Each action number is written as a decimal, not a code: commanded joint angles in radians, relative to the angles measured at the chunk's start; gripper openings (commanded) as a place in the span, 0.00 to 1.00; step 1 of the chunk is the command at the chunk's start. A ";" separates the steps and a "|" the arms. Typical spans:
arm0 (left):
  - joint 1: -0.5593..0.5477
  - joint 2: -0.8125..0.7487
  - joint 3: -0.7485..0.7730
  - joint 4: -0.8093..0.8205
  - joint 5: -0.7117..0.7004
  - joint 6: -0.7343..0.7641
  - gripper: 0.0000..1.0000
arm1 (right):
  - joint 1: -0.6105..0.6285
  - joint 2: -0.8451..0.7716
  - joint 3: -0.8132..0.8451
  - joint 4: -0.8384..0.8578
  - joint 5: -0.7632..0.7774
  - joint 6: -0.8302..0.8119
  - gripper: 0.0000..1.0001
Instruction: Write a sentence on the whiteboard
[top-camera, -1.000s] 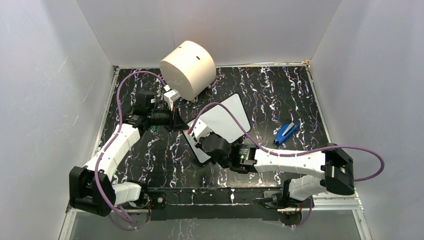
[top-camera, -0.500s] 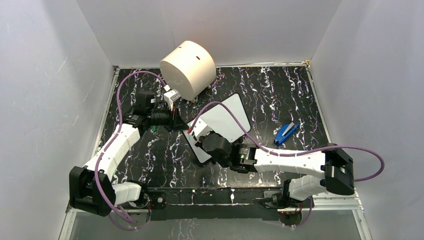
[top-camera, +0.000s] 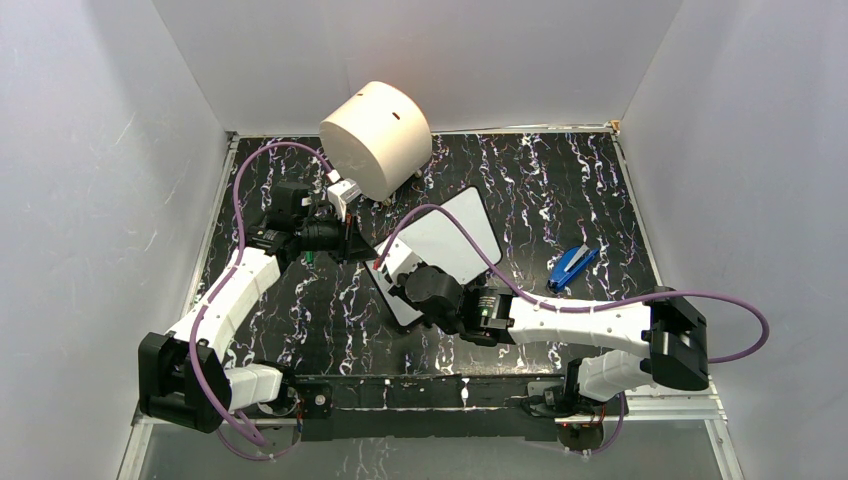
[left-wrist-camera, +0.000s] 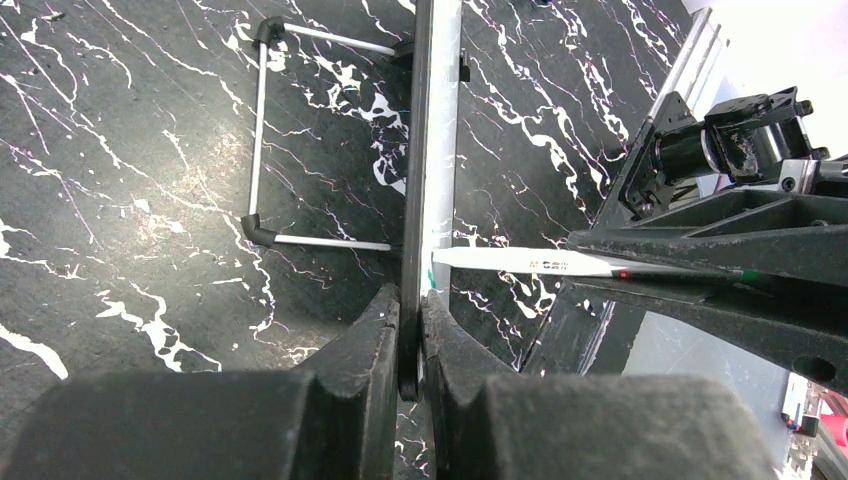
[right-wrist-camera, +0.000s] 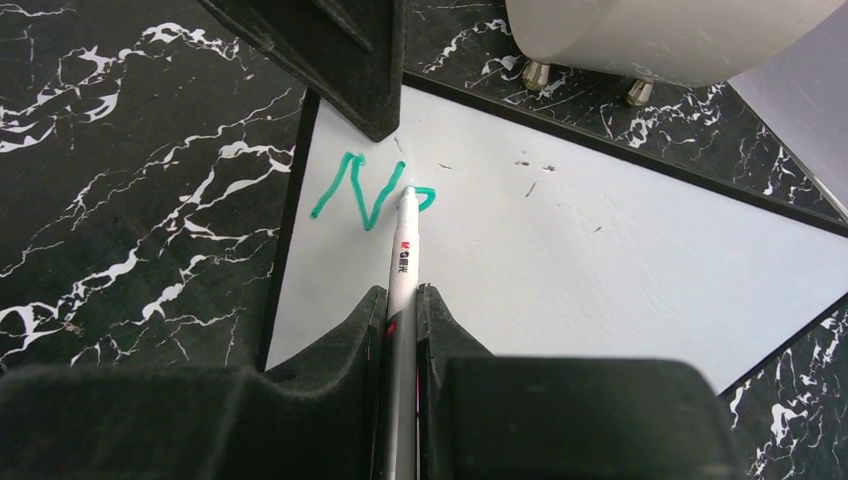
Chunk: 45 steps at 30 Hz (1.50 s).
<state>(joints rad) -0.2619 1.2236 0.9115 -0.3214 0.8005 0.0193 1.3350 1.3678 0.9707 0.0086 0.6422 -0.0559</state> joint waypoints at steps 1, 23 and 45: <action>-0.007 0.022 0.001 -0.057 -0.046 0.041 0.00 | -0.008 0.008 0.035 0.008 -0.043 0.015 0.00; -0.007 0.027 0.001 -0.063 -0.048 0.044 0.00 | -0.008 -0.004 0.005 -0.083 0.010 0.069 0.00; -0.007 0.035 0.004 -0.067 -0.054 0.048 0.00 | -0.008 -0.011 0.007 -0.123 0.003 0.079 0.00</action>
<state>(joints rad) -0.2619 1.2358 0.9192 -0.3229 0.8024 0.0193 1.3354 1.3678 0.9741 -0.1162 0.6247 0.0208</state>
